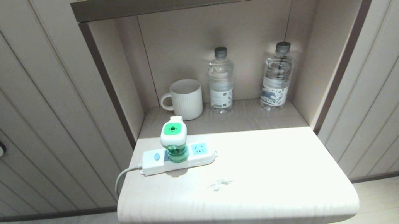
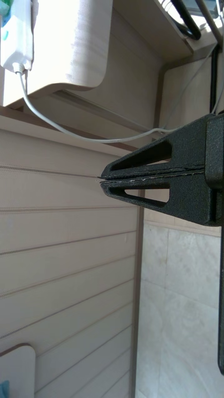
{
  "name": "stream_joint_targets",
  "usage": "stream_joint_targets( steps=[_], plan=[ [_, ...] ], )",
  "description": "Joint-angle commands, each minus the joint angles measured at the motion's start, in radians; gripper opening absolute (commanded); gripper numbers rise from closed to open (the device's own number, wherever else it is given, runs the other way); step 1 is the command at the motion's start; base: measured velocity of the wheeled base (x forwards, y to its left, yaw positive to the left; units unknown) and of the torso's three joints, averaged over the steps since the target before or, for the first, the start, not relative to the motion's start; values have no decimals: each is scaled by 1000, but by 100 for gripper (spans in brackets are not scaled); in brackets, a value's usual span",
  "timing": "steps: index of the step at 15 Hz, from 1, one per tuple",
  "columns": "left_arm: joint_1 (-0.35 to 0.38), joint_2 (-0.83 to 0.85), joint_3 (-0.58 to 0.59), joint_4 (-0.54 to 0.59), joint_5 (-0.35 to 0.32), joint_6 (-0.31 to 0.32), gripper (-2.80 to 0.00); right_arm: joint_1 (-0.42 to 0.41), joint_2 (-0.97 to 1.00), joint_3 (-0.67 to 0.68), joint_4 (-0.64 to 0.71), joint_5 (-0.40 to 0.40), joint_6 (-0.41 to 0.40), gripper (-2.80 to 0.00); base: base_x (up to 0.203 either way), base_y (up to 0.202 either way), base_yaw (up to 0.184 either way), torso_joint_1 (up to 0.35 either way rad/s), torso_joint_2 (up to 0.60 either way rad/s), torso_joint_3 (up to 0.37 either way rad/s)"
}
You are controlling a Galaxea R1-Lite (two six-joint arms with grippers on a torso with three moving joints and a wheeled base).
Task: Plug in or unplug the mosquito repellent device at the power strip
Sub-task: Pick up the mosquito repellent liquid
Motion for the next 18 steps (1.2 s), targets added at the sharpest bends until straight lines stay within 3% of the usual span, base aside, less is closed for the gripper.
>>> stream_joint_targets(
  steps=[1, 5, 10, 13, 15, 18],
  plan=[
    [0, 0, 0, 2, 1, -23, -280, 0, 1, 0, 0, 0, 0, -280, 0, 0, 0, 0, 0, 0],
    [0, 0, 0, 8, 6, -57, -280, 0, 1, 0, 0, 0, 0, -280, 0, 0, 0, 0, 0, 0],
    [0, 0, 0, 6, 6, -56, -280, 0, 1, 0, 0, 0, 0, -280, 0, 0, 0, 0, 0, 0],
    [0, 0, 0, 3, 3, -4, -280, 0, 1, 0, 0, 0, 0, -280, 0, 0, 0, 0, 0, 0],
    [0, 0, -3, -5, -15, 75, -280, 0, 1, 0, 0, 0, 0, -280, 0, 0, 0, 0, 0, 0],
    [0, 90, -127, -9, -61, 89, -280, 0, 1, 0, 0, 0, 0, -280, 0, 0, 0, 0, 0, 0]
  ],
)
